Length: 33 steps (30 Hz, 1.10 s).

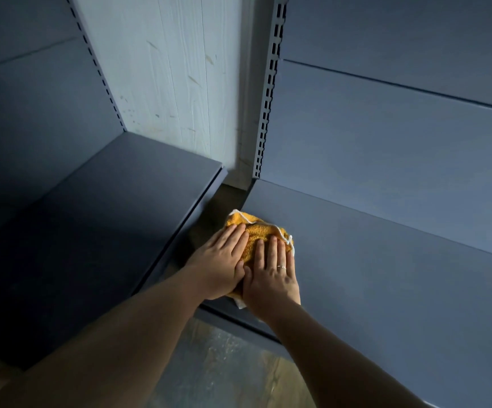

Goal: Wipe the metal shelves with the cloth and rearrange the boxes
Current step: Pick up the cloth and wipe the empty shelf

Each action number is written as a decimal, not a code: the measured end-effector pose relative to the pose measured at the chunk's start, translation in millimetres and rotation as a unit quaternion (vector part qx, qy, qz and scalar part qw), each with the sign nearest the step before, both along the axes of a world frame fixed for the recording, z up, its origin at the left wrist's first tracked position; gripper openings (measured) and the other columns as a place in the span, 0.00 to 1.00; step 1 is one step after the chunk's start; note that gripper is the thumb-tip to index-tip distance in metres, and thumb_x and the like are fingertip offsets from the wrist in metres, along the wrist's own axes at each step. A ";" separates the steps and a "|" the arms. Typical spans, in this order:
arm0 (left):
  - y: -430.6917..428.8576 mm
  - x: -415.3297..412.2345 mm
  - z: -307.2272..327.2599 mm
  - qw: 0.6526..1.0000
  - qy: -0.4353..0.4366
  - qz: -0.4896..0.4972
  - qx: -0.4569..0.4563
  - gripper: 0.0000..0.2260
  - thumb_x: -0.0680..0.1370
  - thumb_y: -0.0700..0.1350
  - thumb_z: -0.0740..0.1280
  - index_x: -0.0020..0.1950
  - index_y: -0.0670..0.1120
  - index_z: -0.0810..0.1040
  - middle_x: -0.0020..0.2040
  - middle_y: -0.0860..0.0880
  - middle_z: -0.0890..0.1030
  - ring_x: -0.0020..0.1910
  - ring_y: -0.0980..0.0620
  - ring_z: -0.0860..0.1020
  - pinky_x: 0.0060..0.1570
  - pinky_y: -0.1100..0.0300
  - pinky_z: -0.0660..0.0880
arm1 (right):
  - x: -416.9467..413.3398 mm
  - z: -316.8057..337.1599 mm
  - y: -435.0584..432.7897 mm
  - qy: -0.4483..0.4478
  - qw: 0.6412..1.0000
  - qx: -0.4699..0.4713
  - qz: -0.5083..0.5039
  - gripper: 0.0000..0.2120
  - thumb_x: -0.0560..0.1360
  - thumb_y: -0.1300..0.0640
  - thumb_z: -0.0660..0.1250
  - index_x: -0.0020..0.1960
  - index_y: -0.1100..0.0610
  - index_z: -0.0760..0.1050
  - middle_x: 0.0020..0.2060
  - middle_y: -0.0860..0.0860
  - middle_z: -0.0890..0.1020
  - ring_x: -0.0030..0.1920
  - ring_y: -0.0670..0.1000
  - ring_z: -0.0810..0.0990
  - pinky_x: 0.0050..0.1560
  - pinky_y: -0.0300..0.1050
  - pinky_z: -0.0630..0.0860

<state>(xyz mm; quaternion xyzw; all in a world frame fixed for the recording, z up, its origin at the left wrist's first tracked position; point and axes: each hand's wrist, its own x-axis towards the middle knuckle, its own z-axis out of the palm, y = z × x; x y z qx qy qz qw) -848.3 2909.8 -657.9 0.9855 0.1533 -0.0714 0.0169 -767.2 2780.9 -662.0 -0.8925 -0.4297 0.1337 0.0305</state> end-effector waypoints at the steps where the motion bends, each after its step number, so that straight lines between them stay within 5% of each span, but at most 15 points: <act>1: -3.7 -5.0 0.5 1.000 0.002 0.002 0.001 0.36 0.76 0.55 0.31 0.82 0.41 0.41 0.82 0.42 0.40 0.81 0.46 0.39 0.80 0.49 0.41 | -3.9 -0.4 -3.2 -0.004 1.000 0.002 0.006 0.42 0.70 0.40 0.22 0.81 0.57 0.34 0.80 0.59 0.34 0.80 0.58 0.31 0.79 0.58 0.34; 9: -44.4 -43.0 3.6 0.999 0.012 0.028 -0.009 0.34 0.79 0.56 0.36 0.82 0.39 0.45 0.83 0.40 0.46 0.82 0.43 0.44 0.80 0.45 0.45 | -36.2 5.8 -43.5 -0.002 0.998 -0.005 0.065 0.45 0.71 0.38 0.14 0.82 0.57 0.36 0.81 0.59 0.38 0.80 0.59 0.33 0.77 0.57 0.31; 14: -67.7 -56.3 15.0 0.998 0.045 0.039 -0.019 0.36 0.76 0.57 0.30 0.82 0.40 0.41 0.82 0.40 0.42 0.82 0.42 0.41 0.80 0.46 0.44 | -44.5 5.4 -58.0 -0.025 0.998 -0.003 0.066 0.34 0.84 0.39 0.39 0.81 0.60 0.58 0.79 0.60 0.60 0.80 0.60 0.52 0.78 0.60 0.48; 17: -70.8 -58.0 23.1 0.995 0.081 0.053 -0.017 0.30 0.84 0.55 0.40 0.82 0.41 0.41 0.83 0.41 0.42 0.82 0.43 0.42 0.80 0.47 0.46 | -47.2 19.1 -61.4 -0.026 0.997 -0.002 0.074 0.34 0.83 0.39 0.43 0.81 0.59 0.59 0.79 0.60 0.62 0.80 0.61 0.56 0.78 0.61 0.52; 21: -79.8 -56.0 35.9 0.996 0.058 0.063 -0.030 0.26 0.83 0.55 0.57 0.78 0.43 0.61 0.78 0.41 0.63 0.76 0.42 0.62 0.74 0.49 0.66 | -49.2 39.2 -66.8 -0.010 0.996 -0.016 0.090 0.31 0.78 0.45 0.66 0.77 0.57 0.65 0.73 0.58 0.70 0.74 0.61 0.68 0.74 0.58 0.67; 25: -89.2 -53.6 51.8 0.992 0.032 0.111 -0.057 0.15 0.83 0.53 0.59 0.67 0.47 0.69 0.70 0.44 0.69 0.71 0.43 0.68 0.61 0.51 0.76 | -46.5 55.5 -69.5 0.012 0.997 0.026 0.069 0.20 0.82 0.48 0.60 0.72 0.53 0.67 0.67 0.52 0.74 0.68 0.56 0.74 0.63 0.52 0.74; 29: -88.8 -53.4 56.0 0.981 -0.011 0.158 -0.113 0.19 0.82 0.55 0.62 0.68 0.48 0.65 0.65 0.47 0.74 0.64 0.47 0.74 0.56 0.53 0.78 | -40.3 64.8 -65.8 0.035 0.998 0.051 0.012 0.19 0.84 0.52 0.56 0.73 0.52 0.61 0.63 0.52 0.78 0.61 0.55 0.78 0.50 0.47 0.74; 33: -93.6 -57.3 54.1 0.986 0.008 0.147 -0.080 0.13 0.83 0.49 0.60 0.66 0.45 0.69 0.62 0.47 0.75 0.60 0.48 0.75 0.55 0.53 0.78 | -37.8 61.5 -69.6 0.052 0.998 0.020 -0.029 0.13 0.84 0.54 0.56 0.68 0.54 0.68 0.60 0.53 0.80 0.59 0.57 0.79 0.51 0.49 0.75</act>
